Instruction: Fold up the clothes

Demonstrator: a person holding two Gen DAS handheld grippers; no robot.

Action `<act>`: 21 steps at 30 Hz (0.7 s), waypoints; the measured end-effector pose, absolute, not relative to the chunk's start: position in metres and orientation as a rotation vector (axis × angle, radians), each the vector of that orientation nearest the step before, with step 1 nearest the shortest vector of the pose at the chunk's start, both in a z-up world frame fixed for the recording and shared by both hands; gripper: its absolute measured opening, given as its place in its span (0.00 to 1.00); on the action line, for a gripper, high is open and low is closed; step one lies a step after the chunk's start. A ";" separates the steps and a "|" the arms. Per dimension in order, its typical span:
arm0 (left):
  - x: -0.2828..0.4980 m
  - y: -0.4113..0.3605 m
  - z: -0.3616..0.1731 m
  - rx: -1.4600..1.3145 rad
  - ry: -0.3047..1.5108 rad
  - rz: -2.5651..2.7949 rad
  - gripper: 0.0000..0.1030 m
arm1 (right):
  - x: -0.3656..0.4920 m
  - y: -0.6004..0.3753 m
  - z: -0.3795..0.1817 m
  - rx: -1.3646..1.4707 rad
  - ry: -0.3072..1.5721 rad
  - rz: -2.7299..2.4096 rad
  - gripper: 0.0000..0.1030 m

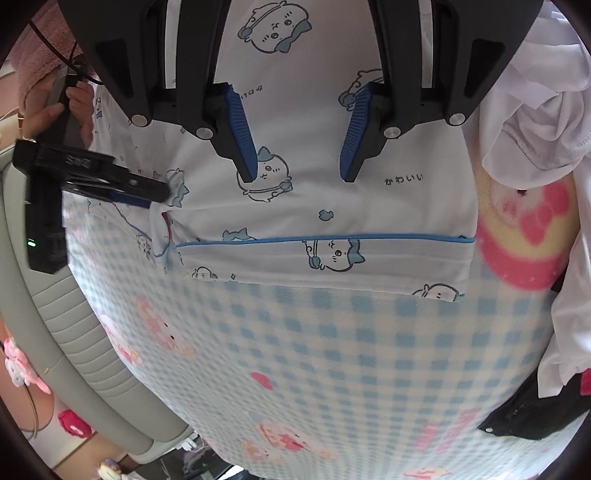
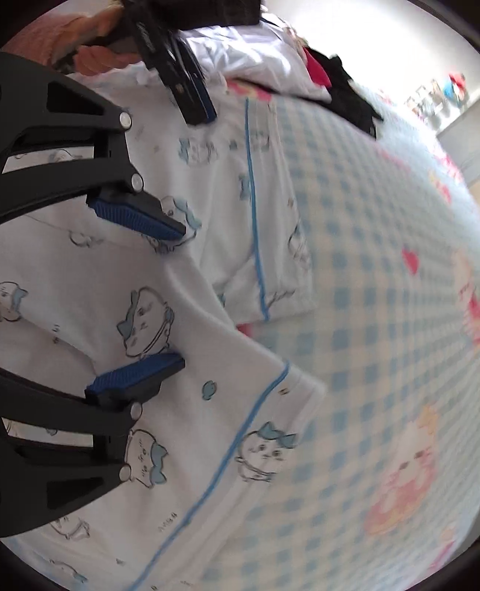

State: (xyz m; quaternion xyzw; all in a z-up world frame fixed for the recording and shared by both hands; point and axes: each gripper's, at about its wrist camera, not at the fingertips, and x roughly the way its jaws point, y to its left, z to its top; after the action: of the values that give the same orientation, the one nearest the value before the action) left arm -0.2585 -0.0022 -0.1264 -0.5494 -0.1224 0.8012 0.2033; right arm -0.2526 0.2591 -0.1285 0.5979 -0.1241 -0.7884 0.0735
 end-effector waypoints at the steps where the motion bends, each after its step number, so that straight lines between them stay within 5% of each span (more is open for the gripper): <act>1: -0.257 -0.002 -0.126 -1.530 -0.331 2.240 0.47 | -0.252 0.262 -0.130 1.792 -0.408 -2.367 0.38; 4: -0.254 -0.001 -0.128 -1.531 -0.306 2.247 0.48 | -0.247 0.268 -0.128 1.748 -0.459 -2.374 0.10; 12: -0.241 -0.021 -0.120 -1.517 -0.375 2.383 0.48 | -0.239 0.274 -0.113 1.671 -0.473 -2.389 0.06; 14: -0.236 -0.041 -0.118 -1.524 -0.448 2.438 0.48 | -0.238 0.272 -0.111 1.671 -0.487 -2.344 0.09; 16: -0.233 -0.062 -0.119 -1.544 -0.507 2.482 0.49 | -0.242 0.264 -0.113 1.684 -0.475 -2.314 0.42; 17: -0.231 -0.072 -0.121 -1.549 -0.526 2.503 0.49 | -0.244 0.261 -0.116 1.705 -0.450 -2.326 0.50; 21: -0.236 -0.093 -0.134 -1.602 -0.596 2.466 0.49 | -0.253 0.255 -0.133 1.792 -0.389 -2.352 0.52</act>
State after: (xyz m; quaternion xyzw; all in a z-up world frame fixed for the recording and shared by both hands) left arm -0.2355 -0.0930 -0.1335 -0.5327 -0.1982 0.8197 0.0706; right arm -0.2527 0.2548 -0.1331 0.5989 -0.1299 -0.7862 0.0795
